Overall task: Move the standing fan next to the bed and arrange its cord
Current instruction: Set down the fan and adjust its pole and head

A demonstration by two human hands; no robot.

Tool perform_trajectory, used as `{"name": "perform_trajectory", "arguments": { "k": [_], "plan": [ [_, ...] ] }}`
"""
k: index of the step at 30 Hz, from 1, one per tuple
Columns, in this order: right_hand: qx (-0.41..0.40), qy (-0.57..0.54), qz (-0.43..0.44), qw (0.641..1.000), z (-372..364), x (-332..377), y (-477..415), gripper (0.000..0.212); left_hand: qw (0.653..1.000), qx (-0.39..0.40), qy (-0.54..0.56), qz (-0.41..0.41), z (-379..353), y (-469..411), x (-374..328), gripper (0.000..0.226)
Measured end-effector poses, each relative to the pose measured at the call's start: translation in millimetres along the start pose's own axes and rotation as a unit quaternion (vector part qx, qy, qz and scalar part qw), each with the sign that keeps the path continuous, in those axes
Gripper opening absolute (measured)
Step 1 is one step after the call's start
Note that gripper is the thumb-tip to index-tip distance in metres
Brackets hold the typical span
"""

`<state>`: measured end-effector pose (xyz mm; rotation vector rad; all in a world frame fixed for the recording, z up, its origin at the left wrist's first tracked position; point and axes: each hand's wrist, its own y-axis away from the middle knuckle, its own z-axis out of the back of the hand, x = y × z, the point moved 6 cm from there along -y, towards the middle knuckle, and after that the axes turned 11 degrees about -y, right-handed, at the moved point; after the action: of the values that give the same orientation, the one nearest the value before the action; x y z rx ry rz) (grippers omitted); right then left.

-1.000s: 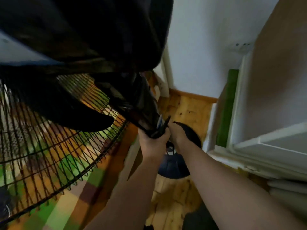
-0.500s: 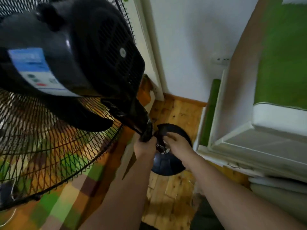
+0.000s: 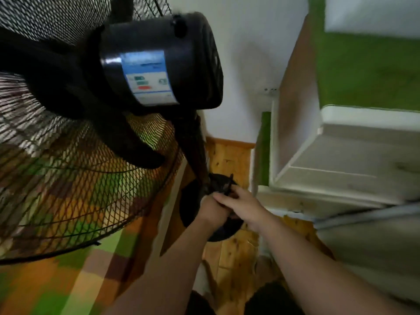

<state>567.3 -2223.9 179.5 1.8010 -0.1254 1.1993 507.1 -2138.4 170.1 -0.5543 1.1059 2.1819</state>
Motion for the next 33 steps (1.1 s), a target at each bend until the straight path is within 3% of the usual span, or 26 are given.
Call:
{"name": "perform_trajectory", "arguments": {
  "k": [4,9,13,16,19,24,28,33],
  "plan": [
    [-0.063,-0.011,0.053,0.997,1,9,29,0.02,0.996,0.026,-0.038,-0.075,9,24,-11,0.028],
    [-0.131,-0.011,0.069,0.989,19,13,55,0.027,0.988,0.053,0.093,-0.107,7,53,-16,0.025],
    [-0.179,-0.028,0.096,0.979,45,11,69,0.02,0.989,0.055,0.07,-0.115,-6,66,-26,0.027],
    [-0.216,0.004,0.097,0.972,71,8,78,0.03,0.992,0.047,0.051,-0.101,-19,74,-35,0.03],
    [-0.223,0.064,0.077,0.97,99,-1,81,0.036,0.994,0.036,0.052,-0.091,-31,78,-51,0.035],
    [-0.216,0.194,0.052,0.956,139,-11,87,0.02,0.997,0.028,0.052,-0.059,-50,78,-71,0.034],
    [-0.211,0.237,0.014,0.948,161,-17,92,0.031,0.998,0.03,0.049,-0.027,-72,78,-73,0.036],
    [-0.21,0.293,0.04,0.932,181,-16,95,0.033,0.999,0.037,0.036,-0.008,-103,78,-81,0.036]
  ]
}}
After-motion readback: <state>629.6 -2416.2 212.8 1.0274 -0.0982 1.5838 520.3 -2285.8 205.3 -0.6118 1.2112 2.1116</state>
